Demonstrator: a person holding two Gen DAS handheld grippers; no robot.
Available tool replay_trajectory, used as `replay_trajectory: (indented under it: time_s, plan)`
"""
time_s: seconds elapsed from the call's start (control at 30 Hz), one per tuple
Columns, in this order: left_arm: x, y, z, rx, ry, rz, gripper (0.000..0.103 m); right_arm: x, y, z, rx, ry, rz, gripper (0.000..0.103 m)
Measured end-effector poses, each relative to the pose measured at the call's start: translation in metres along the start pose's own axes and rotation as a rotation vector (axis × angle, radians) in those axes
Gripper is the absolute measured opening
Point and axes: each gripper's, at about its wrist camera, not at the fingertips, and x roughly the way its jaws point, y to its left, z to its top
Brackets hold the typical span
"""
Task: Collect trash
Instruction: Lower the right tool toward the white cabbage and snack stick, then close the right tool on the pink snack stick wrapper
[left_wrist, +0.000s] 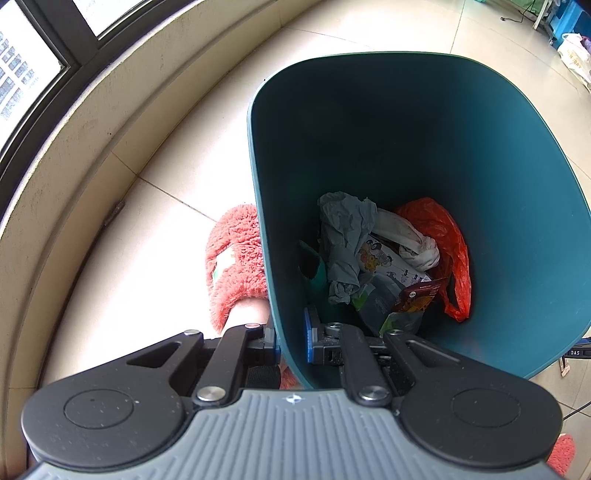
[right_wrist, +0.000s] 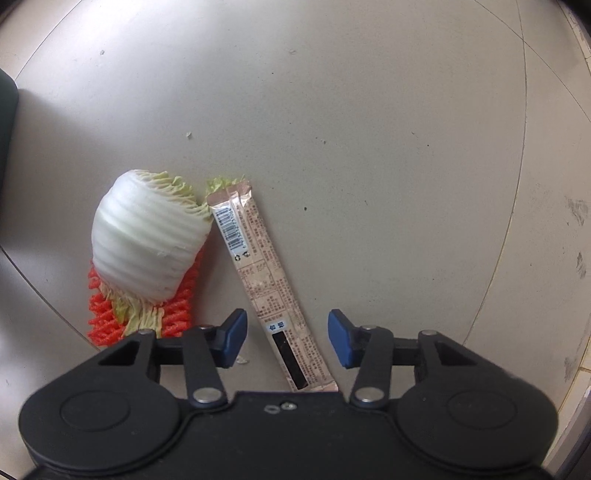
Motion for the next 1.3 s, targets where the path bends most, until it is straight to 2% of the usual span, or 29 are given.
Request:
replay_trajectory:
  time_s: [0.07, 0.17, 0.57, 0.87, 1.3]
  plan:
    - [0.000, 0.000, 0.000, 0.001, 0.000, 0.000, 0.011, 0.003, -0.003, -0.001, 0.012, -0.002, 0.012, 0.042]
    - [0.000, 0.000, 0.000, 0.001, -0.001, 0.002, 0.011, 0.003, -0.003, -0.004, 0.010, -0.006, 0.027, 0.032]
    - [0.000, -0.004, -0.003, 0.020, -0.015, 0.016, 0.011, -0.012, 0.025, -0.007, -0.013, -0.003, -0.035, 0.024]
    - [-0.004, -0.002, -0.005, 0.017, -0.032, 0.013, 0.011, -0.066, 0.039, -0.009, -0.011, -0.066, -0.042, 0.019]
    - [-0.004, -0.006, -0.006, 0.039, -0.043, 0.026, 0.011, -0.201, 0.073, -0.014, -0.057, -0.257, 0.003, 0.018]
